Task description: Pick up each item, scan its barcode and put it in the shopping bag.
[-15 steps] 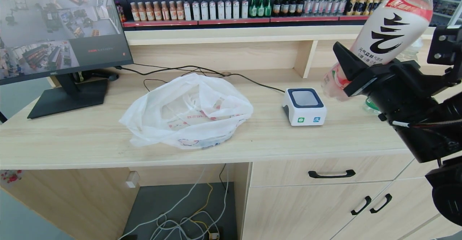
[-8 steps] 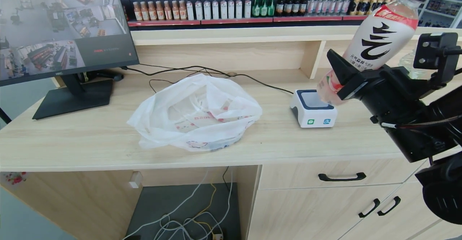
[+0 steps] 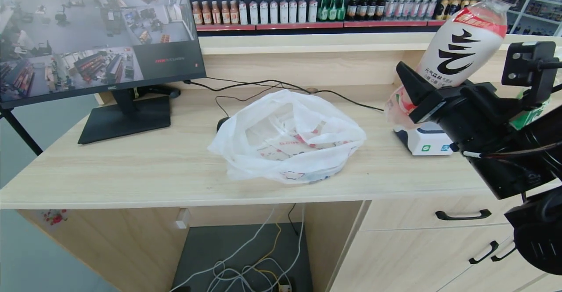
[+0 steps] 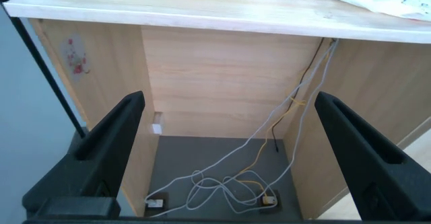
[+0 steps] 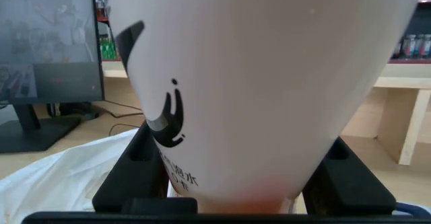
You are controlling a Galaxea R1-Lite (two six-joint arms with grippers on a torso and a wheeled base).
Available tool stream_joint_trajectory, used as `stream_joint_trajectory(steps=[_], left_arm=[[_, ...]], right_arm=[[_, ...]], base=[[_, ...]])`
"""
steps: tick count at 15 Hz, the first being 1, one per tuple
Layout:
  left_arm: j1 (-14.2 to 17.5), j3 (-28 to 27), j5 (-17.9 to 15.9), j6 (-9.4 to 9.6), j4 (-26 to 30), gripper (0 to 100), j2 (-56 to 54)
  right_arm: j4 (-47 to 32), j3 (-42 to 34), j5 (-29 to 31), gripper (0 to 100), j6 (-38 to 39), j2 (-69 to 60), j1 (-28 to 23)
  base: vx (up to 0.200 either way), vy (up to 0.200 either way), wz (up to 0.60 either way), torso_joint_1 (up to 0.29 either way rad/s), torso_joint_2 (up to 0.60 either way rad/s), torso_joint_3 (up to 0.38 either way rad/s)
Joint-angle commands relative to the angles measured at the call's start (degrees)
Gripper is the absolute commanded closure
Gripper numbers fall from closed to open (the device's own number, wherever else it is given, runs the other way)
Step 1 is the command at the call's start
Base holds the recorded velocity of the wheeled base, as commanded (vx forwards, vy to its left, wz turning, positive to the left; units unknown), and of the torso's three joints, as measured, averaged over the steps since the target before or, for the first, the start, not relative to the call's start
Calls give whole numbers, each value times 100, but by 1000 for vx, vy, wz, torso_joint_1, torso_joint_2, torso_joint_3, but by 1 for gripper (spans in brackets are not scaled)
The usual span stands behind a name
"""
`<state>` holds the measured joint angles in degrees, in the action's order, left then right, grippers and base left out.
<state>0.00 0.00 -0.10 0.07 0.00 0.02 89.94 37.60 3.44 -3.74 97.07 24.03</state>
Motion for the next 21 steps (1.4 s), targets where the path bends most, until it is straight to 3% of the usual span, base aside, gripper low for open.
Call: stream_joint_trajectory(steps=[1, 12, 16, 21], left_arm=[[0, 0, 1, 1, 0, 0, -2], [0, 0, 1, 1, 0, 0, -2], [0, 0, 1, 1, 0, 0, -2], [0, 0, 1, -7, 0, 0, -2]], right_arm=[[6, 2, -1, 100, -4, 22, 5], [-21, 108, -45, 100, -39, 242, 172], [-240, 1030, 122, 100, -162, 1077, 594], [-1093, 2569, 122, 100, -162, 1894, 1043]], base=[[0, 0, 0, 0, 0, 0], [0, 0, 0, 0, 0, 0], [0, 0, 0, 0, 0, 0], [0, 0, 0, 0, 0, 0]])
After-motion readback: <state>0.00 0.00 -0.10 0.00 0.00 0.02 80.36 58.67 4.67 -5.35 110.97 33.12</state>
